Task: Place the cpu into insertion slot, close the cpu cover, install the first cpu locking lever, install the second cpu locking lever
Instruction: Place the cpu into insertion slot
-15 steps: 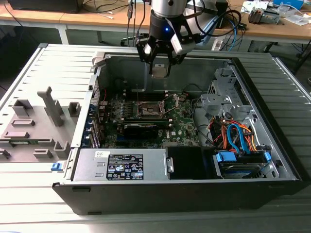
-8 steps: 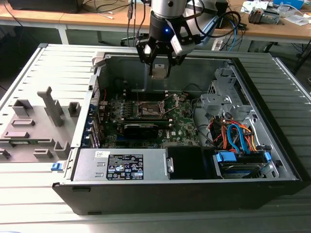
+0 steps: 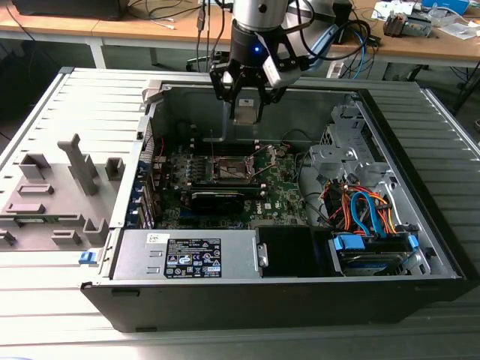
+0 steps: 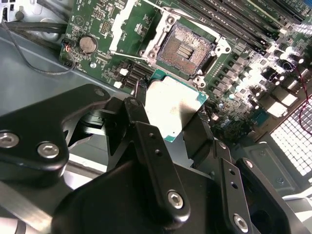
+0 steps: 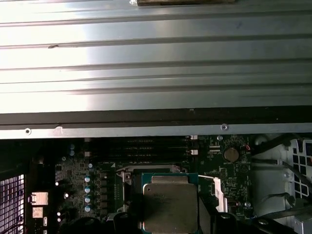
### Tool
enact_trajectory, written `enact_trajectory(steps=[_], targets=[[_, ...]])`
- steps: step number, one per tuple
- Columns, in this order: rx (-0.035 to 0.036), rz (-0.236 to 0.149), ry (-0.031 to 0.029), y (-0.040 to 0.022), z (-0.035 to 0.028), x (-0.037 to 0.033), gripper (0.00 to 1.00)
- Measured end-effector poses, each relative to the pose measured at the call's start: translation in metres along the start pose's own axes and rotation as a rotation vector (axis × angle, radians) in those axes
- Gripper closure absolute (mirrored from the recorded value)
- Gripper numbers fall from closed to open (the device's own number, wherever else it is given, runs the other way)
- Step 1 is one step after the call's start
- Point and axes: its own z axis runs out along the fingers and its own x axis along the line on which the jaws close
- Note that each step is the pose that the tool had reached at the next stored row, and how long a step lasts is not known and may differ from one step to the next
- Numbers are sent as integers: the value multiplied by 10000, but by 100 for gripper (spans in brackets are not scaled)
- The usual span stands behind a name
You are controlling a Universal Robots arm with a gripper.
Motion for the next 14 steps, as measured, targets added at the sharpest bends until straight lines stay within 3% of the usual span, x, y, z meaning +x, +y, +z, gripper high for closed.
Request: enact_trajectory(steps=[14], targets=[[42,1,-1,-21,49,10,45]])
